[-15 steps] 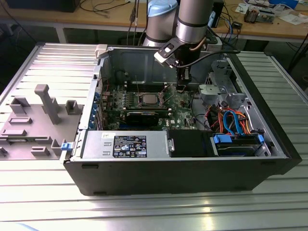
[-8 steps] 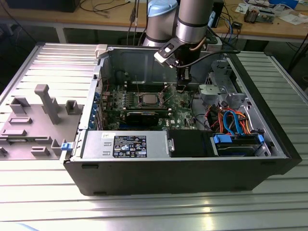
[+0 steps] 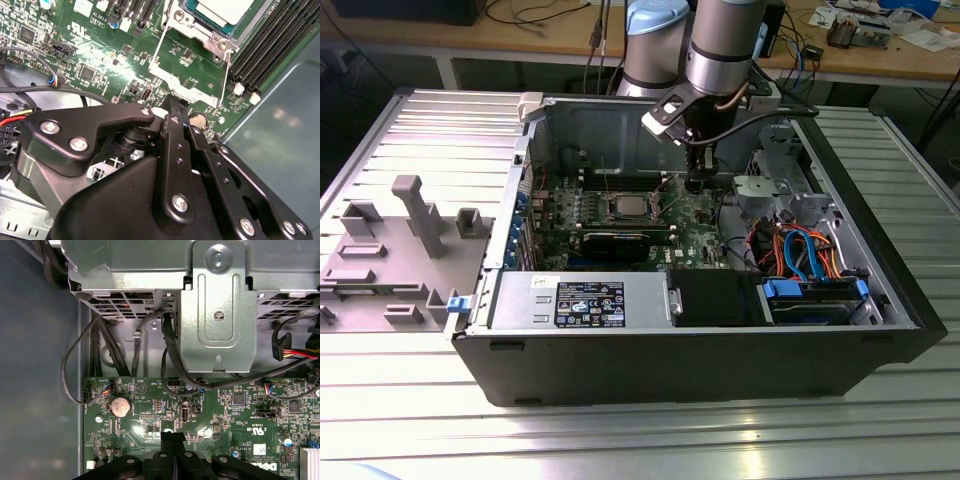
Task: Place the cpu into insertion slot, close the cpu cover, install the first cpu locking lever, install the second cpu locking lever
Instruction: 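Close the cpu cover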
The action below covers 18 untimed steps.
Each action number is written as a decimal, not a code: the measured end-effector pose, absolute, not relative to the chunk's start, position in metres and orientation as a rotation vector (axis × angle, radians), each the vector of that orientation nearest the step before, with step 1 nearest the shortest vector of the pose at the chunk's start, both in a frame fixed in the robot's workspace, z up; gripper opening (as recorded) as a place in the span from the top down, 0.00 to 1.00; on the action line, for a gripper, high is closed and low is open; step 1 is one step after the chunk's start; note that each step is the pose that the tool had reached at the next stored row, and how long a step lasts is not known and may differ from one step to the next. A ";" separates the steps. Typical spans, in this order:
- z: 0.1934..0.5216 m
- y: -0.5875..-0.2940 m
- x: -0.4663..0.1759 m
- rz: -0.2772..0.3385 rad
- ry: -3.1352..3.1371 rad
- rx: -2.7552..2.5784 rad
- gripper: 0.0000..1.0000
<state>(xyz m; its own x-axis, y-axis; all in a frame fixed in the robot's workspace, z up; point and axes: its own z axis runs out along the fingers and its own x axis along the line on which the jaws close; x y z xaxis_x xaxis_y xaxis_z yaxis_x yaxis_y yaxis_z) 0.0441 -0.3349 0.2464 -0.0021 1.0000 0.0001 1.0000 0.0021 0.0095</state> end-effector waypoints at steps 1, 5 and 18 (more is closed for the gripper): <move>0.246 -0.335 0.043 0.011 2.219 2.214 0.89; 0.246 -0.335 0.036 0.011 2.219 2.214 0.89; 0.246 -0.335 0.032 0.011 2.218 2.214 0.89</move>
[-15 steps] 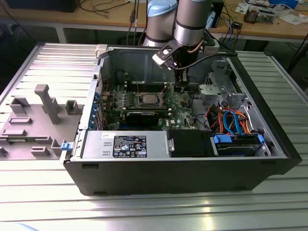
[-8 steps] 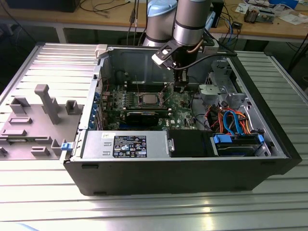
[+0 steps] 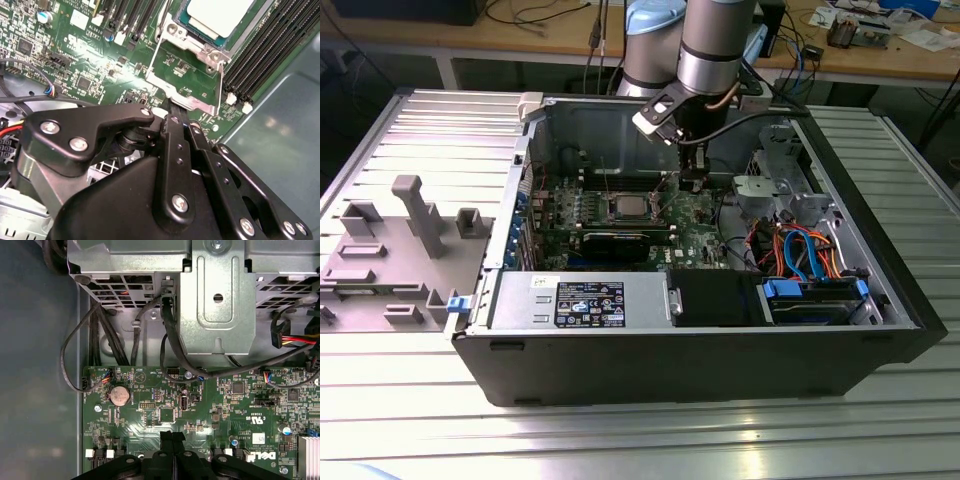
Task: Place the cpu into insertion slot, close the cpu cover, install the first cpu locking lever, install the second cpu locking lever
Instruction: 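Close the cpu cover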
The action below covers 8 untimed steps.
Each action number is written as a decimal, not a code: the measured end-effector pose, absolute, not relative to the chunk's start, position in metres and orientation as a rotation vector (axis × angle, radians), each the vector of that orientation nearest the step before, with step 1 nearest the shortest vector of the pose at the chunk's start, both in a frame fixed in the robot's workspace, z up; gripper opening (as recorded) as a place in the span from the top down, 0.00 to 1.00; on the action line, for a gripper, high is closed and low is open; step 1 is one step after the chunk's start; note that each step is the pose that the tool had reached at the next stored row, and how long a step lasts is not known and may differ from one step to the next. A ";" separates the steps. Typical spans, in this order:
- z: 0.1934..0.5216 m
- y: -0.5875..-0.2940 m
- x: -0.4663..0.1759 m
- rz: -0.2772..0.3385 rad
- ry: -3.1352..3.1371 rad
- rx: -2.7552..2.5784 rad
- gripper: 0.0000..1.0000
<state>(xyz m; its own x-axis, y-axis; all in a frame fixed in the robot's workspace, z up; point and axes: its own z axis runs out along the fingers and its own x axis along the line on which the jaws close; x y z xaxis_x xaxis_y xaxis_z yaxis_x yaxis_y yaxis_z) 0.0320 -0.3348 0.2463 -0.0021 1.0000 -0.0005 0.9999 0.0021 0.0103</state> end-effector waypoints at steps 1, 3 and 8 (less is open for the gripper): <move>0.246 -0.335 0.031 0.011 2.218 2.214 0.89; 0.246 -0.335 0.030 0.011 2.218 2.214 0.89; 0.246 -0.335 0.024 0.012 2.218 2.213 0.89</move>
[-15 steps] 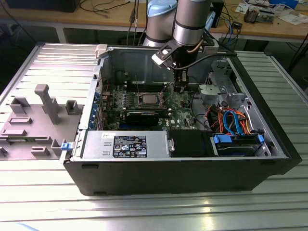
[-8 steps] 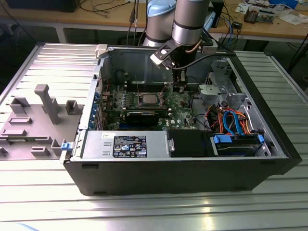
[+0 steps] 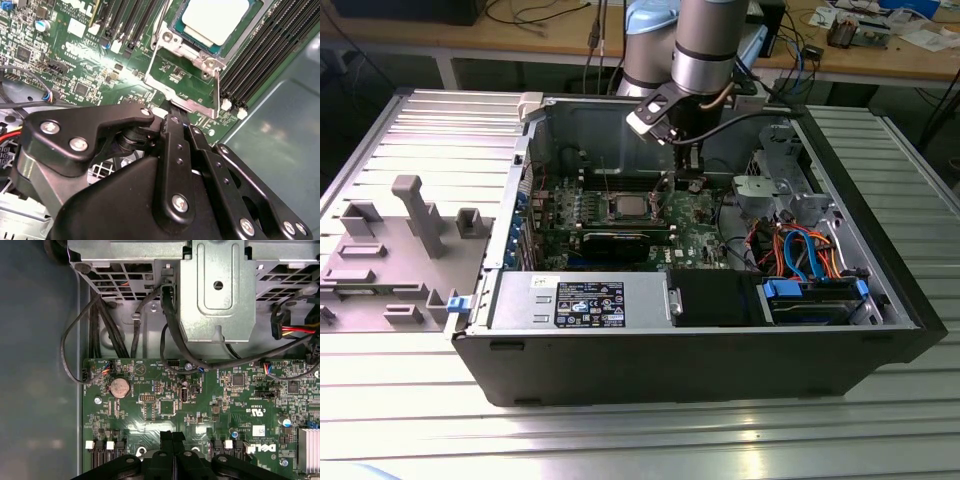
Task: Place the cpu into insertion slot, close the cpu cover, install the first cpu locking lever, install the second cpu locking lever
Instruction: 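Close the cpu cover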
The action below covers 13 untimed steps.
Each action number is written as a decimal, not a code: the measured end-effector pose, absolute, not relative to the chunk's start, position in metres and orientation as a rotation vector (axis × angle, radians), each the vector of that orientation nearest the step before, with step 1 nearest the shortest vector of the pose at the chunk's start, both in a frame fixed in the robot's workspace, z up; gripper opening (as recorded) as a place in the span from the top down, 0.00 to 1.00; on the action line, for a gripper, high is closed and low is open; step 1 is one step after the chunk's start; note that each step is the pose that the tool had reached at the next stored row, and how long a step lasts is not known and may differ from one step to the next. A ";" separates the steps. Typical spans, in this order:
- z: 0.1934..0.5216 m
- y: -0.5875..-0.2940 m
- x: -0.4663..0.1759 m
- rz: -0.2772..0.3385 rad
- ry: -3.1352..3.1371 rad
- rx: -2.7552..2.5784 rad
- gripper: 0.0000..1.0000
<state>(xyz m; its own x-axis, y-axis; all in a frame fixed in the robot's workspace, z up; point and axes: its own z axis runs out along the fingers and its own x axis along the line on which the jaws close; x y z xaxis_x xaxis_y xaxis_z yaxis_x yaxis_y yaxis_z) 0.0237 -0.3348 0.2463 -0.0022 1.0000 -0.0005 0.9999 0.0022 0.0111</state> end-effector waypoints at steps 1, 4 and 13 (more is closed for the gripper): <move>0.246 -0.335 0.022 0.012 2.218 2.213 0.89; 0.246 -0.335 0.020 0.012 2.218 2.213 0.89; 0.246 -0.335 0.018 0.012 2.218 2.213 0.89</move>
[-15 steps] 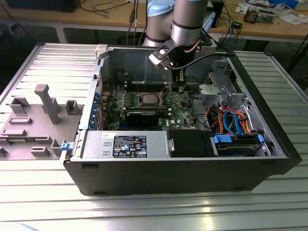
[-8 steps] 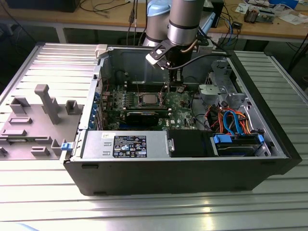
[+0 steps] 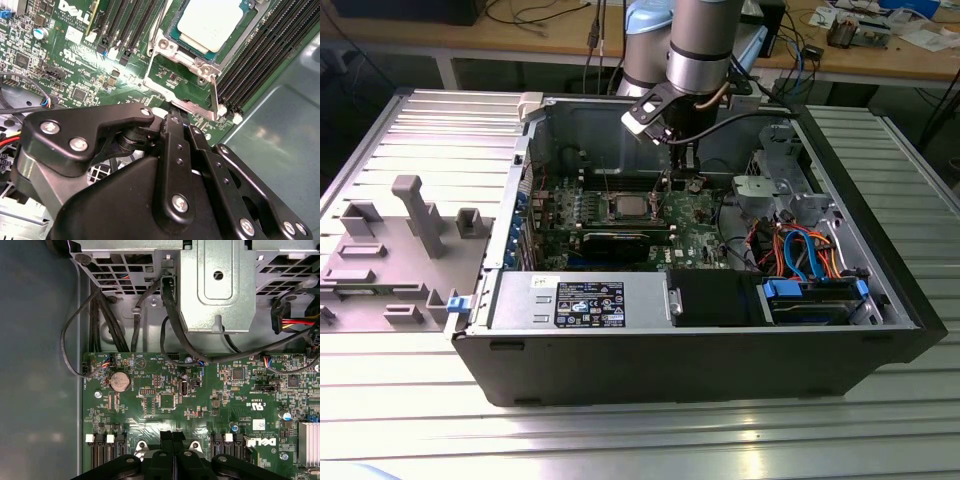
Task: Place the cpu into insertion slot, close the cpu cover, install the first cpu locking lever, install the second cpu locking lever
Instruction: 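Close the cpu cover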
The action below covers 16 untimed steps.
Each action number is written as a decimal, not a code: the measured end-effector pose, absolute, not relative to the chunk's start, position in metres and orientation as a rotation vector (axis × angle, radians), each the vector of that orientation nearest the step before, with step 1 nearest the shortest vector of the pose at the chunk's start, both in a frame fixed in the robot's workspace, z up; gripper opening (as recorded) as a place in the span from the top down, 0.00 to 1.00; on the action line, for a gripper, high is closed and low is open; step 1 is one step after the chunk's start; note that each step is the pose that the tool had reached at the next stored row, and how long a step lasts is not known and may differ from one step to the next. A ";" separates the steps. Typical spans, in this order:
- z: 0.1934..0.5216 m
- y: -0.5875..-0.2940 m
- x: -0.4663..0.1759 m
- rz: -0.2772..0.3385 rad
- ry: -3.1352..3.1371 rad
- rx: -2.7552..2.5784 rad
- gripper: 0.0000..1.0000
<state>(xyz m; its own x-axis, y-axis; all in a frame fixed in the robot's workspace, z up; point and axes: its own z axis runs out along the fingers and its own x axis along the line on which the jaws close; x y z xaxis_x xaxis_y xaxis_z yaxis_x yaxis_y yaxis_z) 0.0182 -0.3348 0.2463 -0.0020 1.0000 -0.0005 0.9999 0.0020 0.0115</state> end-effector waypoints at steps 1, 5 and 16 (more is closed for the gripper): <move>0.246 -0.335 0.018 0.012 2.218 2.213 0.89; 0.246 -0.335 0.017 0.012 2.218 2.213 0.89; 0.246 -0.335 0.016 0.012 2.218 2.213 0.89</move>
